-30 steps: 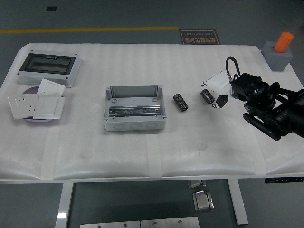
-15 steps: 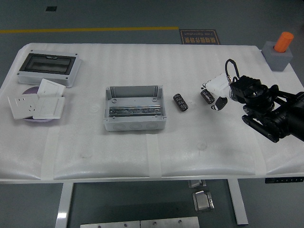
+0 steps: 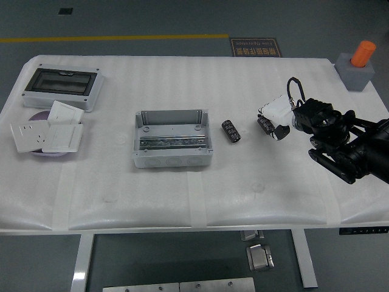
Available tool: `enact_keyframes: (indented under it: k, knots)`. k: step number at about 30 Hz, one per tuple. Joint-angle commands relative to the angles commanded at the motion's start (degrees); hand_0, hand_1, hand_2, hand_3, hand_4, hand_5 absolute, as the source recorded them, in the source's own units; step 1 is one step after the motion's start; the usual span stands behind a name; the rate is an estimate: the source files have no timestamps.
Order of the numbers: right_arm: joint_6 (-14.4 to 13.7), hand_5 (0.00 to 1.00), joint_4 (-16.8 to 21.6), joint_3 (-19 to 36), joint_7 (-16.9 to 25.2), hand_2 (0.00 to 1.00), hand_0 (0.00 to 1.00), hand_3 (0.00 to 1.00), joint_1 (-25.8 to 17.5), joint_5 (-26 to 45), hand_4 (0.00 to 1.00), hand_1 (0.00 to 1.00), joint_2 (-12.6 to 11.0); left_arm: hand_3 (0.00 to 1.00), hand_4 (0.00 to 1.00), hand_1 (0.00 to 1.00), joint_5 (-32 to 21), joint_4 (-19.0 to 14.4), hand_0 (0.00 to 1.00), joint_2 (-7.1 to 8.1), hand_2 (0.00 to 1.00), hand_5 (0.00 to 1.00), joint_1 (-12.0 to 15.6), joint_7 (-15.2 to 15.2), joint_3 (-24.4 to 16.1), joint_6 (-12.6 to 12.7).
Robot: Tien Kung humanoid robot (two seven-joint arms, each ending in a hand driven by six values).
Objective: Pick up the battery,place it into the box
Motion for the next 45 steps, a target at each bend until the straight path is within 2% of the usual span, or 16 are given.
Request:
enact_keyframes:
  k: [1,10,17,19,24,29,32,40,45]
  knots:
    - [-0.03,0.201,0.01,0.02,0.03,0.815,0.764,0.784,-0.03,-0.04,0.425,0.693,-0.01,0.526,0.497,0.588,-0.02,0.00,0.492,-0.02,0.408,0.254,-0.01,-0.01,0.09,0.00]
    - [-0.04,0.189,0.07,0.27,0.28,0.804,0.761,0.778,-0.49,-0.11,0.410,0.687,0.10,0.525,0.497,0.588,0.29,0.00,0.492,-0.06,0.408,0.256,-0.06,-0.09,0.03,0.12]
    - [-0.91,0.185,2.53,-0.89,-0.26,0.806,0.763,0.779,1.50,2.18,0.405,0.687,-1.02,0.526,0.495,0.588,1.43,0.00,0.492,-0.11,0.408,0.255,0.06,-0.07,-1.20,0.47]
    - [-2.53,0.185,3.96,-2.43,-1.22,0.804,0.763,0.775,2.42,4.38,0.405,0.687,-1.75,0.526,0.493,0.589,1.40,0.00,0.491,-0.16,0.408,0.258,0.07,-0.10,-1.26,0.54]
    - [-8.96,0.185,9.56,-6.90,-4.74,0.804,0.763,0.775,3.63,11.43,0.405,0.687,-4.67,0.526,0.493,0.589,1.31,0.00,0.491,-0.35,0.408,0.258,0.13,-0.12,-1.36,0.64]
    - [-13.98,0.178,16.27,-1.40,-6.13,0.801,0.759,0.771,2.31,17.14,0.400,0.685,-6.56,0.527,0.489,0.589,1.33,0.00,0.491,-0.48,0.409,0.258,0.41,-0.03,-1.54,0.70]
    - [-15.18,0.184,20.55,2.54,-6.48,0.802,0.758,0.770,0.79,19.17,0.405,0.684,-6.06,0.527,0.489,0.589,1.78,0.00,0.491,-0.50,0.410,0.260,0.60,0.14,-2.06,0.70]
    - [-15.82,0.187,30.93,12.93,-6.48,0.799,0.756,0.766,-4.86,22.82,0.408,0.684,-0.60,0.526,0.491,0.589,1.21,0.00,0.491,-0.46,0.409,0.262,0.44,0.11,-1.60,0.70]
    - [-15.31,0.204,32.06,14.70,-6.00,0.800,0.757,0.771,-6.26,24.24,0.431,0.685,1.29,0.526,0.488,0.589,1.43,0.00,0.487,-0.35,0.410,0.266,0.51,0.22,-1.77,0.68]
